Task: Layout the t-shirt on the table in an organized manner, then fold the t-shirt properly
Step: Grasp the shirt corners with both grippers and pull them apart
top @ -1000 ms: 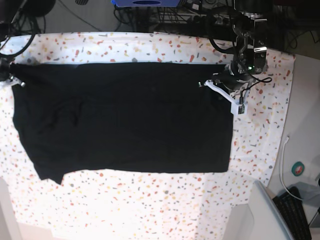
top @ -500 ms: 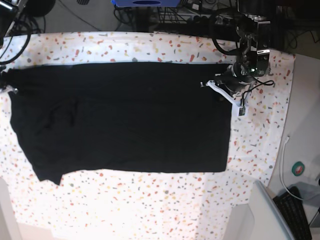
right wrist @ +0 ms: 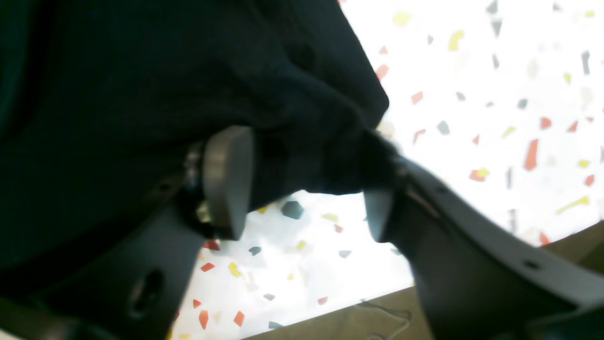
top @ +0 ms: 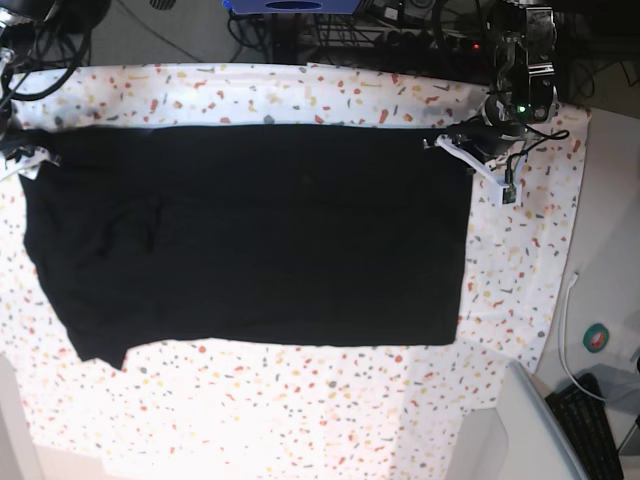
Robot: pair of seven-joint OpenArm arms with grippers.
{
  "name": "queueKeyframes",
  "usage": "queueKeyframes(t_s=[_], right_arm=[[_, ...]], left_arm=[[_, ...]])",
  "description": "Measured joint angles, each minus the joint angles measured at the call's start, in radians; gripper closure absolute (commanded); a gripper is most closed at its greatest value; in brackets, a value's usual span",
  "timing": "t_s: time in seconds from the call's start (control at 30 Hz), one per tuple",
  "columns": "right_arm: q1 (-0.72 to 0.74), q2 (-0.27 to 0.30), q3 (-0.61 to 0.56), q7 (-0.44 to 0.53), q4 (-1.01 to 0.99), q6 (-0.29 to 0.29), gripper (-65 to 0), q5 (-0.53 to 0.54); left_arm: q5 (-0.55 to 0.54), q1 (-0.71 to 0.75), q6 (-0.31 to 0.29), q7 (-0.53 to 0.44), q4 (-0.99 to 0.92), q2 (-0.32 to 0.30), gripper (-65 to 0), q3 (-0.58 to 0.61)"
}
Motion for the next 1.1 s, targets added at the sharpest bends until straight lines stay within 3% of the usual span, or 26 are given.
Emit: queueKeyframes(t_s=[0.27, 0.5, 0.6, 1.03, 1.1], right_arm=[[-0.005, 0.021, 0.0, 0.028, -0.058, -0.001, -36.0, 0.0], [0.003, 0.04, 0.0, 0.051, -0.136, 0.0, -7.4, 0.0], [0.004, 0.043, 0.0, 0.052, -0.14, 0.0, -0.8, -0.003], [0.02, 0.116, -0.013, 0.051, -0.186, 0.009, 0.0, 0.012], [0.022, 0.117, -0.013, 0.055, -0.192, 0.038, 0.0, 0.011]], left_arm=[[-0.007, -0.035, -0.019, -0.127, -0.122, -0.005, 0.0, 0.0], [-0.012, -0.038, -0.019, -0.135, -0.131, -0.006, 0.0, -0.003], [-0.012, -0.038, -0.019, -0.136, -0.132, -0.006, 0.0, -0.003], [-0.039, -0.087, -0.051, -0.187, -0.221, -0.037, 0.0, -0.004], [-0.04, -0.09, -0.053, -0.185, -0.223, -0.041, 0.0, 0.0]])
